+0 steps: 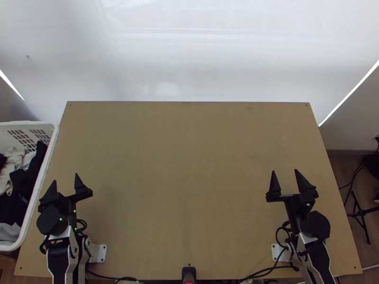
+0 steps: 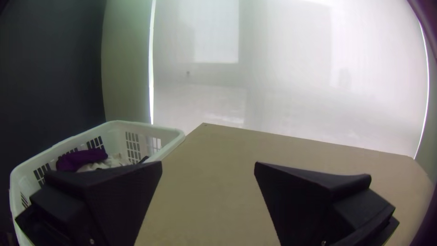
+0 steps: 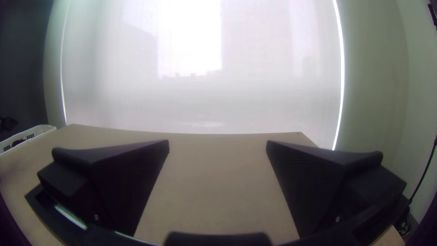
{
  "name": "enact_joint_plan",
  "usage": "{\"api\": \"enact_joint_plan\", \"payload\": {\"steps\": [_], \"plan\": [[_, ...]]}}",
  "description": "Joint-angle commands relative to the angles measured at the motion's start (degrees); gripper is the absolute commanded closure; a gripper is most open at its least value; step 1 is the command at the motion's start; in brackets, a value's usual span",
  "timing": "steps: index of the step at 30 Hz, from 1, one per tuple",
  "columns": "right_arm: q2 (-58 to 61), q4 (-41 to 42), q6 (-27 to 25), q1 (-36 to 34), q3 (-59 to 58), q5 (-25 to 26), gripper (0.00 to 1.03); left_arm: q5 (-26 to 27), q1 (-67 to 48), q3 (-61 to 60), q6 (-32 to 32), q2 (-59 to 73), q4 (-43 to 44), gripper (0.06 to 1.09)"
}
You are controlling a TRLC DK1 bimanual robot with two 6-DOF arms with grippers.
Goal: Fold the t-shirt
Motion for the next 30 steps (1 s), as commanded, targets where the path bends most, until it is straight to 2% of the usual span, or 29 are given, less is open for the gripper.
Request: {"api": "enact_joint_plan", "payload": {"steps": [1, 6, 8, 12, 18, 21, 28, 30], "plan": [[0.01, 0.02, 0.00, 0.00, 0.01, 0.02, 0.03, 0.62, 3.66, 8.50, 4.39, 0.43, 4.61, 0.10], [0.01, 0.02, 0.00, 0.00, 0.01, 0.02, 0.03, 0.62, 4.72, 21.07, 6.23, 12.29, 11.56, 0.10], [0.01, 0.02, 0.00, 0.00, 0.01, 0.02, 0.03, 0.09, 5.07, 29.07, 5.97, 20.73, 10.85, 0.10], [0.01, 0.02, 0.00, 0.00, 0.01, 0.02, 0.03, -0.79, 12.01, 45.50, 0.87, 34.97, 6.11, 0.10], [0.01, 0.02, 0.09, 0.00, 0.01, 0.02, 0.03, -0.61, 25.11, 67.91, -8.53, 55.36, -13.23, 0.10], [0.01, 0.02, 0.00, 0.00, 0.01, 0.02, 0.03, -0.61, 30.65, 75.30, -9.76, 63.80, -21.58, 0.10], [0.01, 0.02, 0.00, 0.00, 0.01, 0.02, 0.03, 0.18, 40.75, 83.82, -5.37, 82.69, -34.15, 0.10], [0.01, 0.02, 0.09, 0.00, 0.01, 0.02, 0.03, 0.18, 42.42, 84.35, -2.91, 86.91, -34.76, 0.10]]}}
